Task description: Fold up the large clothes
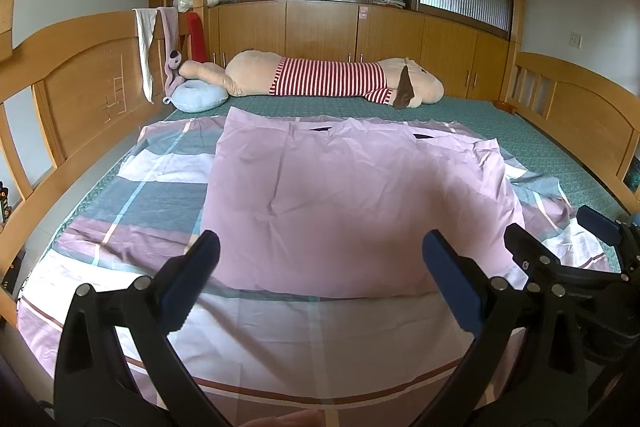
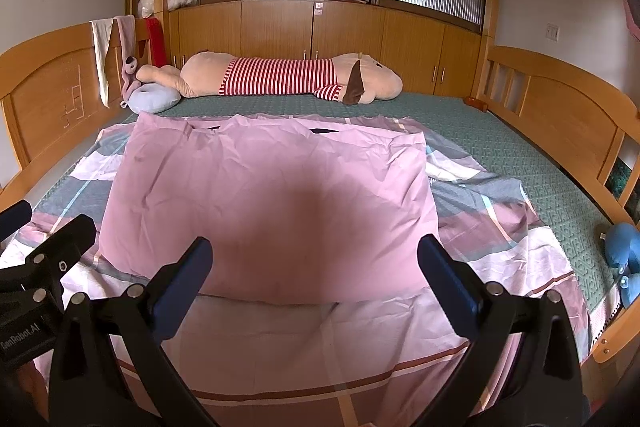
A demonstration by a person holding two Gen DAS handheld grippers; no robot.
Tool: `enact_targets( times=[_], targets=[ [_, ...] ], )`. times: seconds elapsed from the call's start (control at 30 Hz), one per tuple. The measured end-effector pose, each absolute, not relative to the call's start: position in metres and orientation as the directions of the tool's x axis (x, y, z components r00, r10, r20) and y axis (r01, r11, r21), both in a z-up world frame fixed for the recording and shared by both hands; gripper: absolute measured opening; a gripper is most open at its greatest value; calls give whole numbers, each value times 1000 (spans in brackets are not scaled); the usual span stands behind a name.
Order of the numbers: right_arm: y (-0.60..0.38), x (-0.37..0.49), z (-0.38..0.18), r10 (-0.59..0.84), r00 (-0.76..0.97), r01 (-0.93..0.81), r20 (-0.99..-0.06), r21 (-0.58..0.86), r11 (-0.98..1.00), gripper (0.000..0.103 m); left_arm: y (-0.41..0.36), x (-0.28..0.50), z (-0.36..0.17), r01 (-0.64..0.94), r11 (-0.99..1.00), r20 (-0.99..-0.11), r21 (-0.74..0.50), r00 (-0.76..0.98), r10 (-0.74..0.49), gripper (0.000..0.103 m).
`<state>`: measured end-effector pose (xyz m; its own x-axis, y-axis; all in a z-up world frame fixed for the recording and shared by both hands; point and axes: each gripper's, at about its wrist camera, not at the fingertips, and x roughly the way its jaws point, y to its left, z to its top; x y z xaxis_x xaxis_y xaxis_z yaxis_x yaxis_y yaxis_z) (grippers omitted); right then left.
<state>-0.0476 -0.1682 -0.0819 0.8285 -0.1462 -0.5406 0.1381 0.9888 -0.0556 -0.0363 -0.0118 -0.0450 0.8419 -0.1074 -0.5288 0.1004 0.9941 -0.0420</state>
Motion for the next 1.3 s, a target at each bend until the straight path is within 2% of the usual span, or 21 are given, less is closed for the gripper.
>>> enact_targets(
  times=[1.3],
  targets=[
    [-170,-46,-94,-146,814,139,-563,-55,989,102,-9,-33,-54,100,995,-544,-9,835,-89,101]
  ],
)
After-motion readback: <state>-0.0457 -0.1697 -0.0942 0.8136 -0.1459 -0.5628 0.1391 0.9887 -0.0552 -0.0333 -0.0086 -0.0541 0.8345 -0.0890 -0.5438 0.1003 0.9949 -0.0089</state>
